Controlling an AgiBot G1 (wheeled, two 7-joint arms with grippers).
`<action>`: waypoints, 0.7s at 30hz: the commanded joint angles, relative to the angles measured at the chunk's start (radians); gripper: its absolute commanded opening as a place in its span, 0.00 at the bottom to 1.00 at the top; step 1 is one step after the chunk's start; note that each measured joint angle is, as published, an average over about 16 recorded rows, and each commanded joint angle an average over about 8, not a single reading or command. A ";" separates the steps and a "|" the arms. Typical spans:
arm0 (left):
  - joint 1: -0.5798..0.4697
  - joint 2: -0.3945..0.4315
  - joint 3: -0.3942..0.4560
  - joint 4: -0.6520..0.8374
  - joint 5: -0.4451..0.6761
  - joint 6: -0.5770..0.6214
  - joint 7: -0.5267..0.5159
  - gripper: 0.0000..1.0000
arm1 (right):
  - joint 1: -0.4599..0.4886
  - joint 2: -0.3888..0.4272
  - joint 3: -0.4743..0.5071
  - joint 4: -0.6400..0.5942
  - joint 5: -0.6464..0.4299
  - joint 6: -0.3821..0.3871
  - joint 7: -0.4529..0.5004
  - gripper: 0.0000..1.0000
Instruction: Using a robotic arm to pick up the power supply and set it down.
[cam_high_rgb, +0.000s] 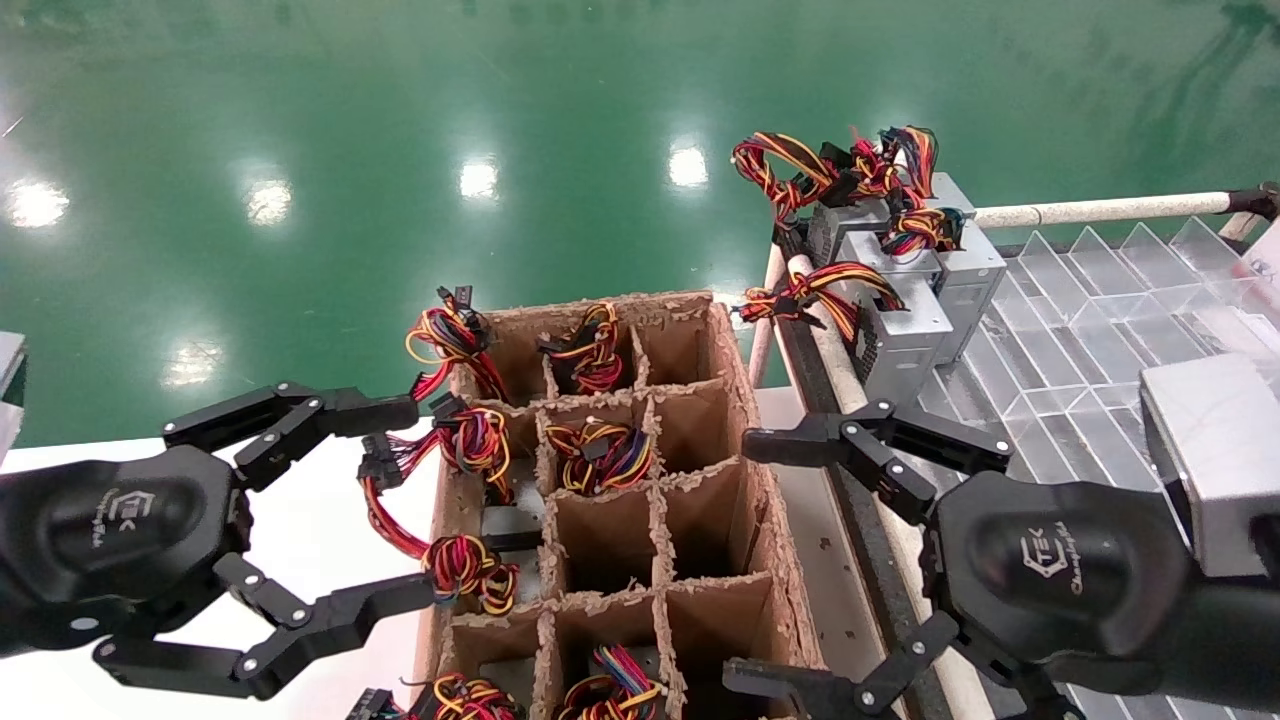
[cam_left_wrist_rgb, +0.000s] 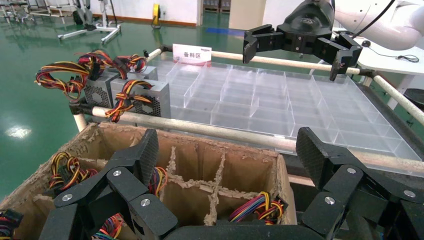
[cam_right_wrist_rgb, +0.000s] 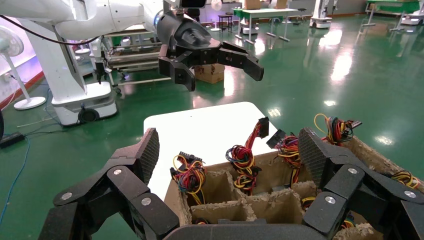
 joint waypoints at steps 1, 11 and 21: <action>0.000 0.000 0.000 0.000 0.000 0.000 0.000 1.00 | 0.000 0.000 0.000 0.000 0.000 0.000 0.000 1.00; 0.000 0.000 0.000 0.000 0.000 0.000 0.000 1.00 | 0.000 0.000 0.000 0.000 0.000 0.000 0.000 1.00; 0.000 0.000 0.000 0.000 0.000 0.000 0.000 1.00 | 0.000 0.000 0.000 0.000 0.000 0.000 0.000 1.00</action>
